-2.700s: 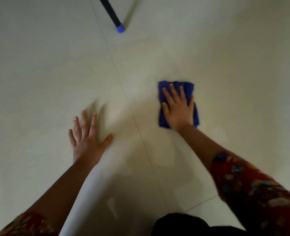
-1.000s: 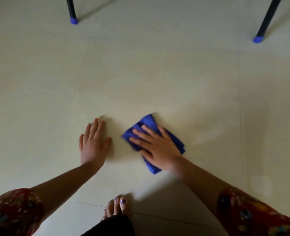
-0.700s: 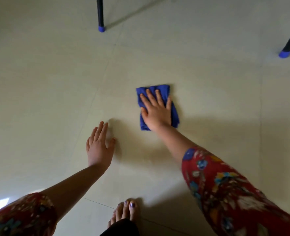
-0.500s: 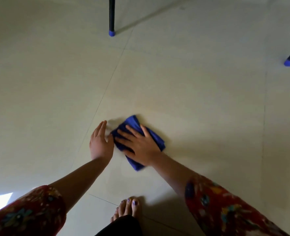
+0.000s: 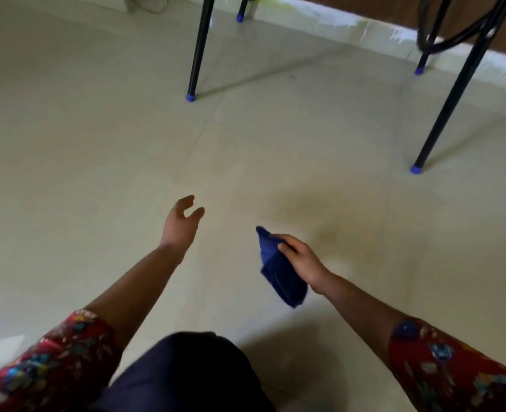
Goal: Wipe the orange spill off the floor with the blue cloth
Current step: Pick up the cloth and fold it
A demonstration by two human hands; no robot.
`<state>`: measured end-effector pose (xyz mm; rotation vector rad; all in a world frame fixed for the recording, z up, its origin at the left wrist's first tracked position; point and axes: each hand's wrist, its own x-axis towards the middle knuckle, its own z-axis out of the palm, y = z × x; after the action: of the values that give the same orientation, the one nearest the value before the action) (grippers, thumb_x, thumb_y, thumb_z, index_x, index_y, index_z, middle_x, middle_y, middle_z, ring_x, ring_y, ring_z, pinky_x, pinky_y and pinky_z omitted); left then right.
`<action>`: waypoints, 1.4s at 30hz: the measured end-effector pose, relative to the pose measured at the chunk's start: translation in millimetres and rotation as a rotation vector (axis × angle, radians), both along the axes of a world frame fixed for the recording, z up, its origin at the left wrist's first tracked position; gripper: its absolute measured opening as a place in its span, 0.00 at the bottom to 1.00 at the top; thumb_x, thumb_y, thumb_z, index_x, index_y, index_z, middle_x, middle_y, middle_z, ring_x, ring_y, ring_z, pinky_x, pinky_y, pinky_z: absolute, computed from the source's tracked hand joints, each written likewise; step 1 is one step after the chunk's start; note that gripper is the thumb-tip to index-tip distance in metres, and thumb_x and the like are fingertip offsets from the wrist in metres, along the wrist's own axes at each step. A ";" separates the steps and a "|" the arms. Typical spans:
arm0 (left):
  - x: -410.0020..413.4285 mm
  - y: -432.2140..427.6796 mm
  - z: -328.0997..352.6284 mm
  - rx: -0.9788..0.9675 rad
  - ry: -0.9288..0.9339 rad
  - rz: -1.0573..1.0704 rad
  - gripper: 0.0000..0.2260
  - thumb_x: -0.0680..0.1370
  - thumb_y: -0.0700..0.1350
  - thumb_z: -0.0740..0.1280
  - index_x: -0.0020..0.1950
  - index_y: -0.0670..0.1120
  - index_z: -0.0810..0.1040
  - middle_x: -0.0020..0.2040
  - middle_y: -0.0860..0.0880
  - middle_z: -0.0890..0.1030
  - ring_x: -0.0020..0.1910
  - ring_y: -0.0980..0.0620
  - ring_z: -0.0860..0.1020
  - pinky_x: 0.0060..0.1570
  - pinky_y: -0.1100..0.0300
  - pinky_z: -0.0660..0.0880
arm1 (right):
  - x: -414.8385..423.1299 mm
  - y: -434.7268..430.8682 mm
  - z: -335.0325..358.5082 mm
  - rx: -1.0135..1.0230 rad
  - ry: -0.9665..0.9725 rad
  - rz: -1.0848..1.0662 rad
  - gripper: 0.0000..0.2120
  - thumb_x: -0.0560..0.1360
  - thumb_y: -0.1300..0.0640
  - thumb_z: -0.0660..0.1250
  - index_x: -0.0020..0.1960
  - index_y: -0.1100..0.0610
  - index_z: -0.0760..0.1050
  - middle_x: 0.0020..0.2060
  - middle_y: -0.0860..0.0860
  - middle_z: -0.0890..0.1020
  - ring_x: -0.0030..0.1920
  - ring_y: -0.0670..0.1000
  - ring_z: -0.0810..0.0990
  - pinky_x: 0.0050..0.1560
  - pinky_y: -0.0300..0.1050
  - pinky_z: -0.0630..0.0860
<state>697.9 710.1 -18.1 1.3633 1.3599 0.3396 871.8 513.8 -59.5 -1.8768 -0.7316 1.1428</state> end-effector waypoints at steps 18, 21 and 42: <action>-60.1 -98.2 555.6 0.296 -0.315 -0.149 0.07 0.76 0.48 0.67 0.53 0.54 0.79 0.55 0.60 0.80 0.52 0.59 0.78 0.47 0.67 0.71 | -105.6 13.8 594.7 0.173 0.770 -0.814 0.13 0.83 0.62 0.52 0.41 0.52 0.66 0.38 0.47 0.73 0.37 0.45 0.72 0.37 0.37 0.69; -56.2 -123.6 622.7 0.241 -0.304 -0.385 0.04 0.75 0.45 0.71 0.49 0.52 0.82 0.48 0.57 0.83 0.43 0.58 0.78 0.38 0.68 0.70 | -116.6 6.4 650.0 0.213 0.898 -0.801 0.14 0.82 0.59 0.49 0.39 0.54 0.66 0.35 0.51 0.73 0.36 0.49 0.72 0.39 0.42 0.71; -16.1 -119.9 770.9 0.075 -0.376 -0.817 0.02 0.75 0.44 0.71 0.45 0.48 0.80 0.39 0.56 0.80 0.37 0.57 0.78 0.42 0.63 0.73 | -142.8 -0.1 796.0 0.635 0.957 -1.039 0.18 0.82 0.47 0.54 0.37 0.54 0.71 0.33 0.48 0.72 0.33 0.44 0.75 0.45 0.33 0.74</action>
<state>681.7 590.2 752.8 1.6901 0.4191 0.0795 729.0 513.7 736.5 -0.7537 0.3924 0.7887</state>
